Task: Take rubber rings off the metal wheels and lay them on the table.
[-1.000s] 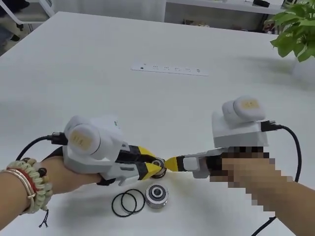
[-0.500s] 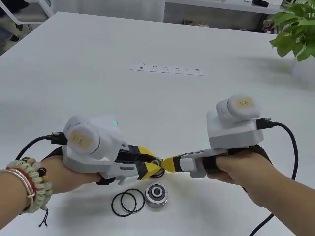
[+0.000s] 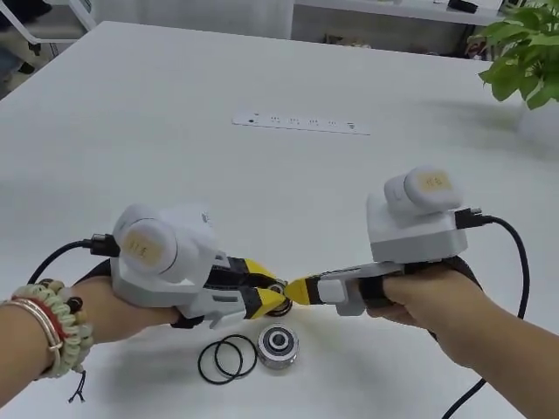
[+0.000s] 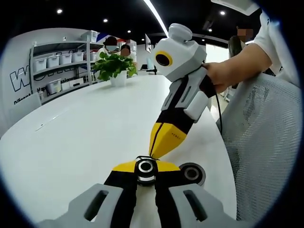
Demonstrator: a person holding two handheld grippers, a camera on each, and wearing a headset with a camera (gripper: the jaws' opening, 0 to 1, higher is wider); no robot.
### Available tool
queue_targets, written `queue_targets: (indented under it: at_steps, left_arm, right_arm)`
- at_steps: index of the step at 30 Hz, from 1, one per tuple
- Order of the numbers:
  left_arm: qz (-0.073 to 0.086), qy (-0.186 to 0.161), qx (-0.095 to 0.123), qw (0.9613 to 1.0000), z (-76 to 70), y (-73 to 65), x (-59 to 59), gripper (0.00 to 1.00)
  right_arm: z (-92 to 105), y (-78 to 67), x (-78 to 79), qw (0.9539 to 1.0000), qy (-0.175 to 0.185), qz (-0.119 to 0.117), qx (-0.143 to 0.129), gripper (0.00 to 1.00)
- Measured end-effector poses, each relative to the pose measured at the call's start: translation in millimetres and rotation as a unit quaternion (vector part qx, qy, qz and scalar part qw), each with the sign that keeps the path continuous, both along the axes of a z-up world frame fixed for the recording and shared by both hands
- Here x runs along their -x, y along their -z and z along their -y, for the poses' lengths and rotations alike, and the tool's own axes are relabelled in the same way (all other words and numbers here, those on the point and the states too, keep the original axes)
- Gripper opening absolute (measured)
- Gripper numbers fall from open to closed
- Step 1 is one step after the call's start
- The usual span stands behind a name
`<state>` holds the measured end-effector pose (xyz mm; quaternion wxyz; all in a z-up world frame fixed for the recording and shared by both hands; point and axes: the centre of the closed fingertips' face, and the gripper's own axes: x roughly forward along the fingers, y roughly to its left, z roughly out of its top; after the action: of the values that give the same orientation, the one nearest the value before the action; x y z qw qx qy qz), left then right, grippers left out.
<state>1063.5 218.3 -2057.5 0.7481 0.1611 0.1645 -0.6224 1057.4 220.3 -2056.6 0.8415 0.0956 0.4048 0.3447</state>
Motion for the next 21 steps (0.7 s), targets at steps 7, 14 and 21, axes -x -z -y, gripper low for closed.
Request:
queue_targets:
  at_steps: [7,14,21]
  left_arm:
    - [-0.001,0.001,0.001,1.0,-0.2,0.0,0.2,0.08]
    - [-0.002,0.001,0.003,1.0,-0.3,-0.1,0.5,0.08]
    - [-0.006,-0.001,0.006,1.0,-0.6,-0.3,0.1,0.08]
  right_arm:
    - [-2.0,-1.9,-0.2,1.0,-0.003,0.002,-0.004,0.0]
    - [-3.2,-3.3,1.0,0.9999,-0.011,0.005,-0.003,0.0]
    - [-1.5,-3.7,0.7,0.9999,-0.013,0.006,-0.003,0.0]
